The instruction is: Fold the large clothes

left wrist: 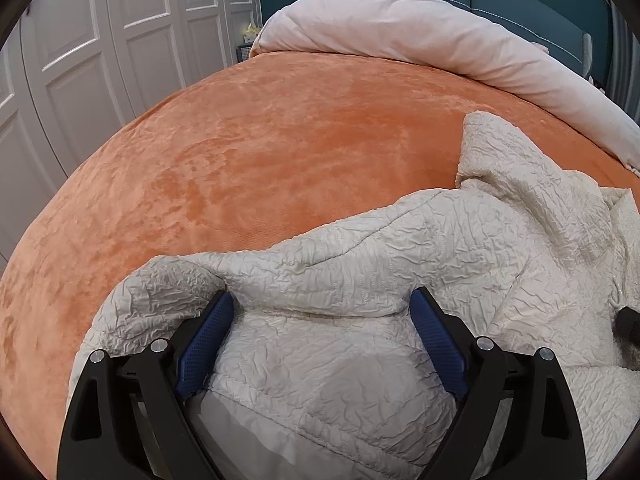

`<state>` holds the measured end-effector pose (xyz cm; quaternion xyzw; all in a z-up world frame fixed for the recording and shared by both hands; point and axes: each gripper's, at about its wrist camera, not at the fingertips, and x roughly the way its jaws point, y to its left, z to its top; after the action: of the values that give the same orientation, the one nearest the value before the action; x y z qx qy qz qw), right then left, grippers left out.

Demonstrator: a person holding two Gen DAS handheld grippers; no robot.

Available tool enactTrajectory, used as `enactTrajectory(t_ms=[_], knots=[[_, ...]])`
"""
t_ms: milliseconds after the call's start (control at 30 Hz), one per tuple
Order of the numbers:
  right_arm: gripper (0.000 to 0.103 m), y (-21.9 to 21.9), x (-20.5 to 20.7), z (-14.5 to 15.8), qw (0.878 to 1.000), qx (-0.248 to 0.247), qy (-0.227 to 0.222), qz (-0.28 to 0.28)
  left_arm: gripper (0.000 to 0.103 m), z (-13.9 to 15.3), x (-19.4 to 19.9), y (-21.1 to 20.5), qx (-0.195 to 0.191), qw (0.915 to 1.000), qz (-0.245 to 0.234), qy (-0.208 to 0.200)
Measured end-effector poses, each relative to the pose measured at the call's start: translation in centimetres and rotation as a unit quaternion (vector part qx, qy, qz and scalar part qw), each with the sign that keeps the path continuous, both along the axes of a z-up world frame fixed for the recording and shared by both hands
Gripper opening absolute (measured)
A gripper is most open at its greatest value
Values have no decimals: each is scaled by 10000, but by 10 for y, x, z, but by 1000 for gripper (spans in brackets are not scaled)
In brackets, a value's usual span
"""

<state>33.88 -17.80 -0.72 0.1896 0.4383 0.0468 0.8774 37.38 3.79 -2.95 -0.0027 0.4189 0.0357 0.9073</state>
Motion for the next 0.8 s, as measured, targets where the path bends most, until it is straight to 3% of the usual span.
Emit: enactTrajectory(t_ms=[100, 233, 300, 400, 500, 600, 667, 800], knots=[[3, -15, -10, 3, 9986, 341, -133, -378, 89, -1, 0, 0, 9, 10000, -1, 6], [4, -11, -7, 15, 9992, 263, -228, -172, 89, -1, 0, 0, 3, 10000, -6, 5], [4, -3, 18, 21, 9994, 287, -216, 3, 89, -1, 0, 0, 0, 10000, -7, 5], [4, 11, 56, 7, 9981, 60, 456, 421, 89, 0, 0, 0, 9, 10000, -7, 8], [0, 29, 77, -23, 9932, -111, 827, 807, 89, -1, 0, 0, 5, 10000, -1, 6], [0, 18, 68, -11, 9963, 365, 384, 680, 89, -1, 0, 0, -5, 10000, -11, -7], [0, -2, 44, 7, 9971, 647, -141, 374, 89, -1, -1, 0, -8, 10000, -13, -17], [4, -23, 30, 16, 9963, 808, -278, -8, 89, 1, -1, 1, 9, 10000, -3, -25]])
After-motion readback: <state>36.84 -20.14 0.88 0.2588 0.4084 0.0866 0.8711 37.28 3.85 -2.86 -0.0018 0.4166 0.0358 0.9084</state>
